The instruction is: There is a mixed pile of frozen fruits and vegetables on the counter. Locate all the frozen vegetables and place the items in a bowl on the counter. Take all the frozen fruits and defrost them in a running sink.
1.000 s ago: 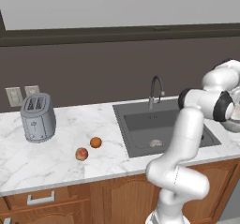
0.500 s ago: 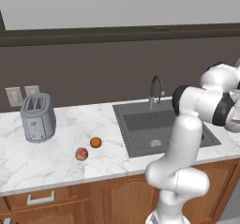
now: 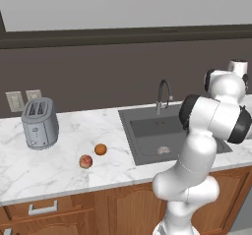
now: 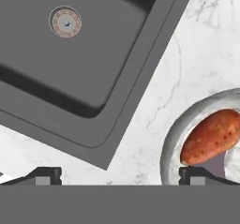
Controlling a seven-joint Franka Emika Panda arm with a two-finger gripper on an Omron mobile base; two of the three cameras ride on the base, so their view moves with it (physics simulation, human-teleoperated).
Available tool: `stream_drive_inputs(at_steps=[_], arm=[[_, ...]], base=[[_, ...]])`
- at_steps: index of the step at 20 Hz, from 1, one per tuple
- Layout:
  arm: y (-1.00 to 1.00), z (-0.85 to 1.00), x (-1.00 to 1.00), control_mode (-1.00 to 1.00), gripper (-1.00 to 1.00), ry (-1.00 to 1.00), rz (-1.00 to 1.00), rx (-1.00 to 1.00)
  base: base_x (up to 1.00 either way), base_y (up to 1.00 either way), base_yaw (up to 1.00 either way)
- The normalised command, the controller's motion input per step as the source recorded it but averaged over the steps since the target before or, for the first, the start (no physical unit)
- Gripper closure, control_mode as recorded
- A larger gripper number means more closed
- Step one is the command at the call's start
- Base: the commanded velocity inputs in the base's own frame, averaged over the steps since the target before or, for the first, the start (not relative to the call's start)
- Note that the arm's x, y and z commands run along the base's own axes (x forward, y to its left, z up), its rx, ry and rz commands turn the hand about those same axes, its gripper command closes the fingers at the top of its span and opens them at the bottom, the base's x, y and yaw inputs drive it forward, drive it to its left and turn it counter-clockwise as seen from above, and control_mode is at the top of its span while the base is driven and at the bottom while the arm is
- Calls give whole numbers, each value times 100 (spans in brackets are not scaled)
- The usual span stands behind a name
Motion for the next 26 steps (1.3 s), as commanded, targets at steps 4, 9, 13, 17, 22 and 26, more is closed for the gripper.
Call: stream_drive_inputs(at_steps=[4, 9, 13, 17, 22, 26], arm=[[15, 48, 6, -100, -100, 0, 6, 8], [17, -9, 10, -100, -100, 4, 17, 0], [55, -2, 3, -100, -100, 4, 2, -11], [49, 3, 9, -100, -100, -2, -4, -7], [48, 0, -4, -100, -100, -9, -4, 0], [53, 0, -2, -100, -100, -1, 0, 4]], base=[[0, 0, 0], [0, 0, 0], [0, 0, 0], [0, 0, 0], [0, 0, 0], [0, 0, 0]])
